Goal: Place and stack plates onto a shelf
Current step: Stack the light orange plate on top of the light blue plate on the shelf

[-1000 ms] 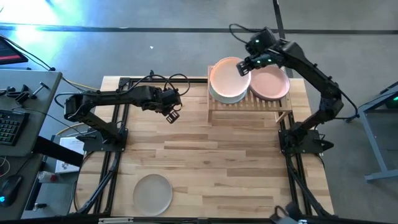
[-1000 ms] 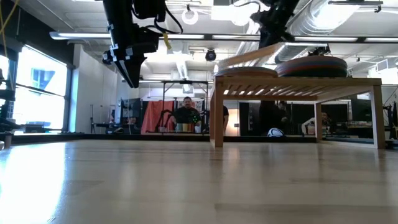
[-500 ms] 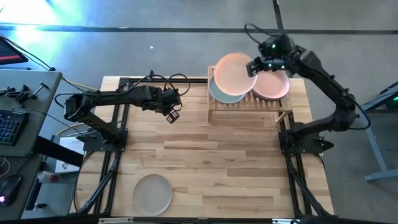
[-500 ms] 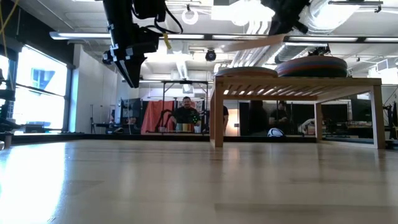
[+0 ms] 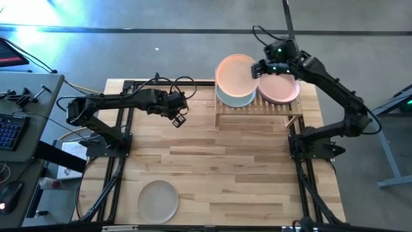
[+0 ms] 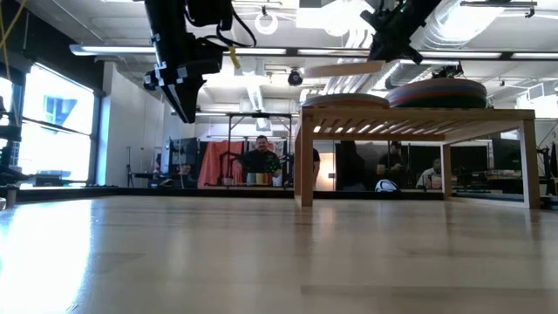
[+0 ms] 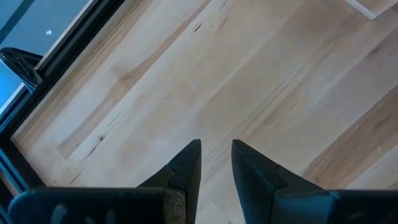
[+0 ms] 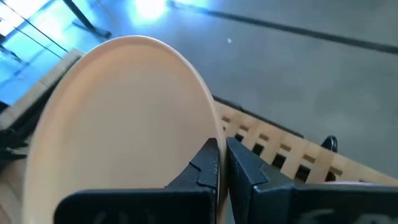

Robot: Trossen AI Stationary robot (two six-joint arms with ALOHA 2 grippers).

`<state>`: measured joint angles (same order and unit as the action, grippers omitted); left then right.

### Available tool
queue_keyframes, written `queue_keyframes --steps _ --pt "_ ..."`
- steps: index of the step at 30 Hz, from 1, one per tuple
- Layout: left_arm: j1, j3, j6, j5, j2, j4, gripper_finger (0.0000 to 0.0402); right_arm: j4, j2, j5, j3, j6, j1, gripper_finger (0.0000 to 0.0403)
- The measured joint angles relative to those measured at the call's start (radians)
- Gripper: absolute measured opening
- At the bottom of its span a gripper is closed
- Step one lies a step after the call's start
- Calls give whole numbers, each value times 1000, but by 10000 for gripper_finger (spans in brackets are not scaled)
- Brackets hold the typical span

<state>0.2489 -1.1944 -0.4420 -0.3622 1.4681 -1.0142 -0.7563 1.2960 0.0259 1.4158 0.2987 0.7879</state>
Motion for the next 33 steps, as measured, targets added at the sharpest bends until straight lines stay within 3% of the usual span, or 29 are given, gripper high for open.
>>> queue_keyframes --steps 14,33 --pt "0 0 0 0 0 4 78 -45 112 2 0 0 -4 0" --pt "0 0 34 0 0 3 78 -91 118 -23 0 -1 -10 0"
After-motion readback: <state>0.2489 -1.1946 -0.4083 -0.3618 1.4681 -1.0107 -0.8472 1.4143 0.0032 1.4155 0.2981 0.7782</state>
